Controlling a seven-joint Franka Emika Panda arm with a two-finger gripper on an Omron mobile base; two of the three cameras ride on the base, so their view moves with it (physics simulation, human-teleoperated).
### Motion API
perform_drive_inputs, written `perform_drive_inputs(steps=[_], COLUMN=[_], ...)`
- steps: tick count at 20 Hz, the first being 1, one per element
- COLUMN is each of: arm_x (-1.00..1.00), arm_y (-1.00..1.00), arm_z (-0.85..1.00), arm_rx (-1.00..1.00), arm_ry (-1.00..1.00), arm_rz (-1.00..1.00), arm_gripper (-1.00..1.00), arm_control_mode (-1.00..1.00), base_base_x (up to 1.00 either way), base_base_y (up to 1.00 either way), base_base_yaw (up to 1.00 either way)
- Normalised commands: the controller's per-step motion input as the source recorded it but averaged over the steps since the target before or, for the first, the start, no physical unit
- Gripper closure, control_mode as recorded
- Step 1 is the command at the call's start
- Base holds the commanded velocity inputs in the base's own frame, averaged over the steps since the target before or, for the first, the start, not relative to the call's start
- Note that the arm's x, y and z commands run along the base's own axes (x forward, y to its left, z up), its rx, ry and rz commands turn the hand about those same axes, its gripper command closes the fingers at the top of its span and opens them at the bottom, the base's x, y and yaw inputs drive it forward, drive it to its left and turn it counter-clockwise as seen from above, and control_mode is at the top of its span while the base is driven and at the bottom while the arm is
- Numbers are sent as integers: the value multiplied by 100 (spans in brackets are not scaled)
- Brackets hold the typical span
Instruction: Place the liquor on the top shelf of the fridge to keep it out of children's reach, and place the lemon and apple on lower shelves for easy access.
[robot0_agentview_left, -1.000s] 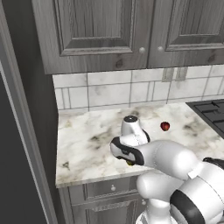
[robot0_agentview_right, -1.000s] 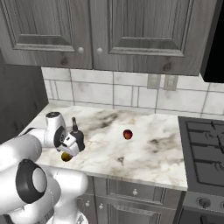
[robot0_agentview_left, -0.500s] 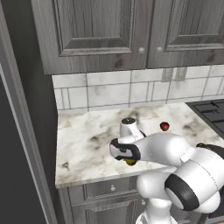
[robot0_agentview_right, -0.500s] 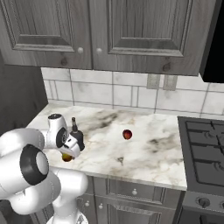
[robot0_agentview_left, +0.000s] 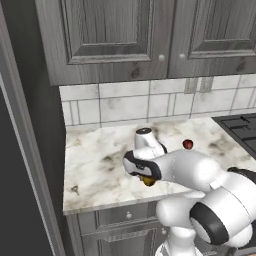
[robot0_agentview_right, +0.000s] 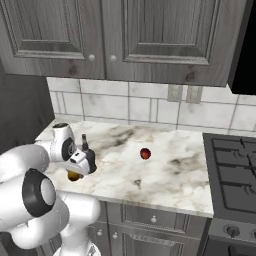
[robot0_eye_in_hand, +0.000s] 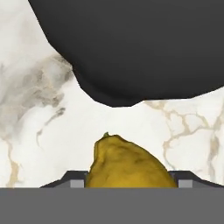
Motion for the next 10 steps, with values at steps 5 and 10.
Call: perform_drive_inputs(steps=[5, 10], arm_x=[-49, -41], arm_y=[0, 0], arm_z=[65, 88], arm_rx=[0, 0], arm_ry=[0, 0], arm_rz=[3, 3], arm_gripper=[100, 100], arm_control_mode=[-100, -100], base_base_x=[0, 0], base_base_y=[0, 0], base_base_yaw=[0, 0])
